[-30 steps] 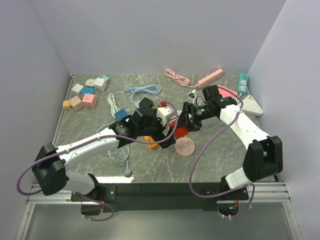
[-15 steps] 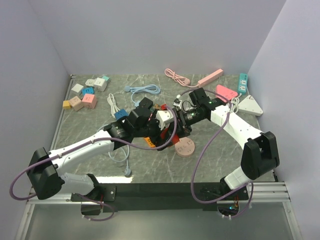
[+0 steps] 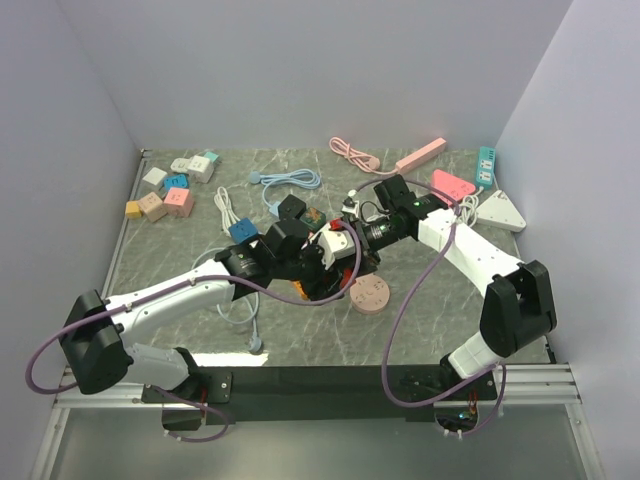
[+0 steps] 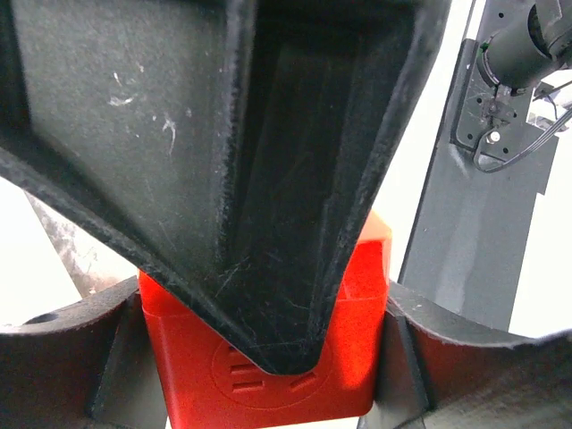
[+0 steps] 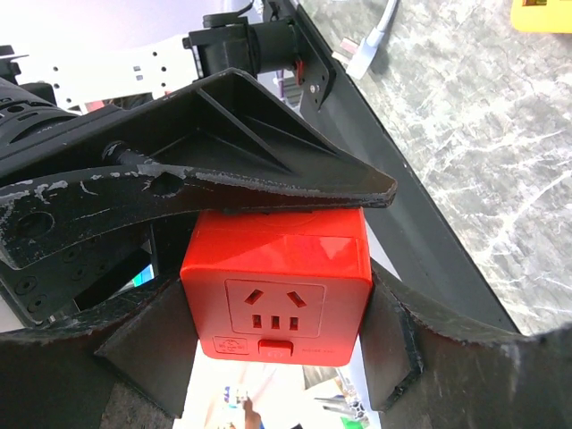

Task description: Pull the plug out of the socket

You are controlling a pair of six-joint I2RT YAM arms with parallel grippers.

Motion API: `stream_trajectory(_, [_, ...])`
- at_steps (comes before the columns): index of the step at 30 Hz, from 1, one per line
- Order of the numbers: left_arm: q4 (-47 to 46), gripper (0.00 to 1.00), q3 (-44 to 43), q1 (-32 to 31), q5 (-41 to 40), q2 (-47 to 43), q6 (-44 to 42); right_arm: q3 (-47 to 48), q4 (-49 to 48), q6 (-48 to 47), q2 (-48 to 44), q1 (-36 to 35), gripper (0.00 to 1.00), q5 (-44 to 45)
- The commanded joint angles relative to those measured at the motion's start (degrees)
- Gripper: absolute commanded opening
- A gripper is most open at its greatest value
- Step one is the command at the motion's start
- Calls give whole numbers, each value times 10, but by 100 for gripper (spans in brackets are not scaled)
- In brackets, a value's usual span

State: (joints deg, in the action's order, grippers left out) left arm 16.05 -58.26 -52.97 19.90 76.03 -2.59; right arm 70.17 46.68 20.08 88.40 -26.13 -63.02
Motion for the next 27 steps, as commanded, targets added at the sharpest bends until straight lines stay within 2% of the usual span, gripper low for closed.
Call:
stream_trajectory(1, [18,6,-19,-3,-8,-5,-5,31,-14,2,-7,-3,35,-25])
stream_trajectory(2, [15,4,-12,-2,-21,-10,-5,31,-14,6,-8,-2,61,-9])
stream_trajectory(5, [11,1,8,3,-38,-34,-2,26,-44,53,-20,21,91,34])
stream_trajectory(9, [15,1,43,35,-36,-76,7,-6,-116,144,-49,91,93,95])
stream_trajectory(12, [22,0,66,68,-32,-108,7,-10,-126,168,-65,151,94,122])
stream_trajectory(15, [25,0,74,116,-76,-121,15,6,-117,171,-75,186,95,154])
stream_trajectory(17, [28,0,61,198,-113,-113,21,13,-108,168,-75,194,96,159])
stream_trajectory(18, [28,0,51,235,-109,-93,21,15,-103,168,-75,194,96,161])
stream_trajectory(19, [28,0,23,314,-101,-78,46,15,-100,166,-73,195,96,165])
stream_trajectory(21, [21,0,-12,384,-97,-18,69,11,-101,163,-74,195,96,166])
stream_trajectory(22, [22,0,-56,439,-91,7,95,8,-103,161,-77,195,96,165])
stream_trajectory(25, [5,0,-139,521,-80,117,153,2,-100,145,-81,190,97,183])
stream_trajectory(26, [-2,0,-160,528,-73,145,167,10,-91,136,-80,188,97,210])
stream_trajectory(27, [1,0,-184,562,-72,203,186,15,-70,117,-82,186,97,229])
